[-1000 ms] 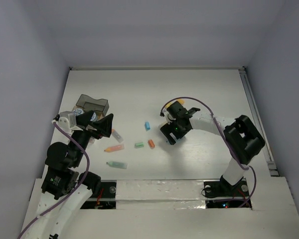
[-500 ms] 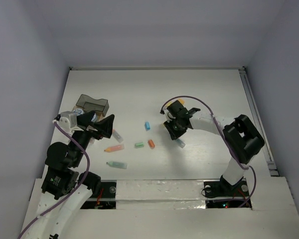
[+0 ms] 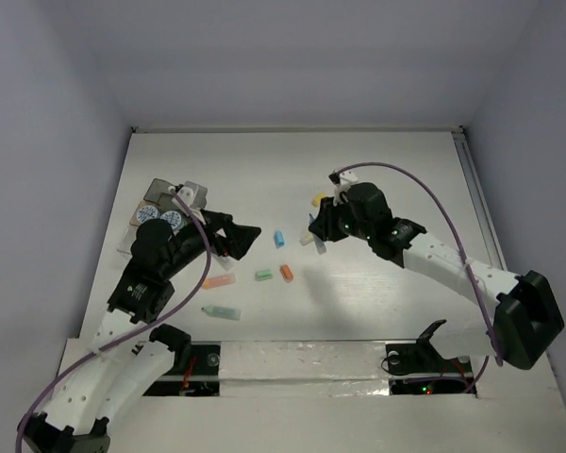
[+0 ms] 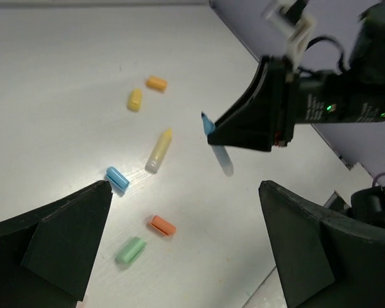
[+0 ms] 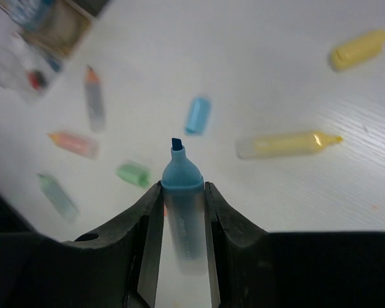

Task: Sort the stationery into containers
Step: Pick up the pen from the center of the board.

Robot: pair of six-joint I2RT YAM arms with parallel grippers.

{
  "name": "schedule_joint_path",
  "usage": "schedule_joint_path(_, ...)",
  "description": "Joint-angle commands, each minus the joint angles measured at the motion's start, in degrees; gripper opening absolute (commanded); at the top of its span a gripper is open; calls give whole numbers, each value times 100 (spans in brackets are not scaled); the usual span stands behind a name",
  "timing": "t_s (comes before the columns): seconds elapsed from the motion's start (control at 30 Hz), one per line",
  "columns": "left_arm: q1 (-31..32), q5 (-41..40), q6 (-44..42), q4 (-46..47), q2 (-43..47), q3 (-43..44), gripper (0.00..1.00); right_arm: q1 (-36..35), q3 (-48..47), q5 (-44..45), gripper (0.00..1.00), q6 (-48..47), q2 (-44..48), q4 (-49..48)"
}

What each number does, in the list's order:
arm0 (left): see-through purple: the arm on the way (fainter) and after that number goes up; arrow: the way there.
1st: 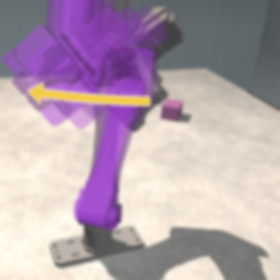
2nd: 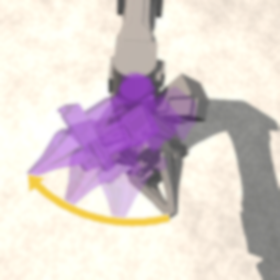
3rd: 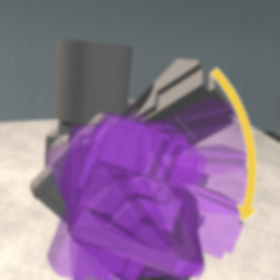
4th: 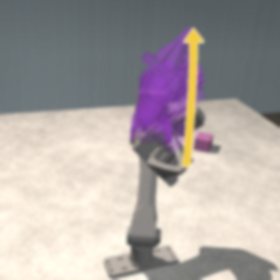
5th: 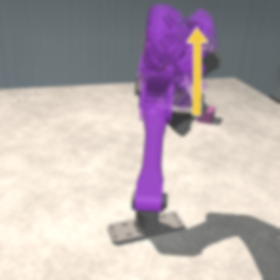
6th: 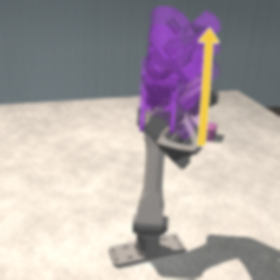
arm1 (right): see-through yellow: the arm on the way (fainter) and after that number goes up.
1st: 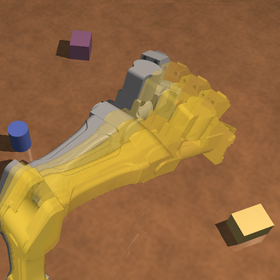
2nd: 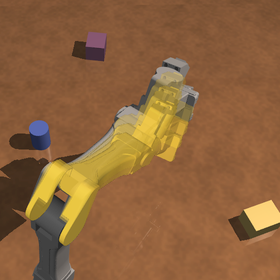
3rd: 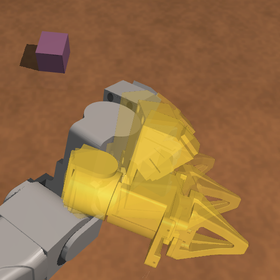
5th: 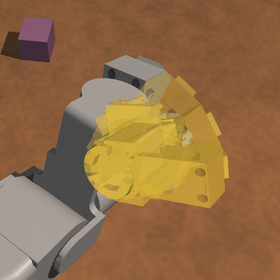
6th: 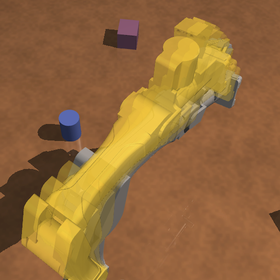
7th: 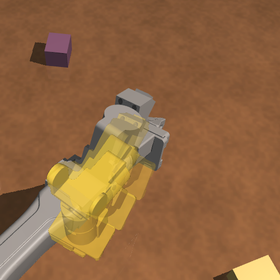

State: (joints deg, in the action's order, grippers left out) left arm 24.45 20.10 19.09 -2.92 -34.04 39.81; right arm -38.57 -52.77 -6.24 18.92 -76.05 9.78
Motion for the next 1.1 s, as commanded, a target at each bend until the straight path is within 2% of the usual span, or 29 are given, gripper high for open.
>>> schedule_joint_path(0.0,34,557,86,257,-129,0,99,-352,110,113,7,1121,135,-1810)
schedule_joint_path(0.03,34,557,86,257,-138,-17,96,-449,-47,358,7,1201,82,-1961)
schedule_joint_path(0.07,34,583,77,300,-173,-43,84,-624,-136,482,7,1272,21,-2102)
schedule_joint_path(0.17,34,566,60,406,-269,-35,67,-845,-530,790,7,1465,-295,-2673)
schedule_joint_path(0.3,34,443,25,380,-349,-26,60,-1275,-1050,1133,7,1510,-656,-3069)
schedule_joint_path(0.53,34,302,-55,222,-691,44,50,-1522,-1323,1257,8,1650,-964,-3544)
schedule_joint_path(0.6,34,214,-81,151,-727,62,44,-1574,-1367,1257,8,1659,-1008,-3579)
schedule_joint_path(1.03,-133,91,-55,257,-595,27,34,-1891,-1622,984,9,1870,-1412,-3694)
schedule_joint_path(1.07,-133,82,-63,248,-569,27,26,-1891,-1613,993,9,1870,-1421,-3720)
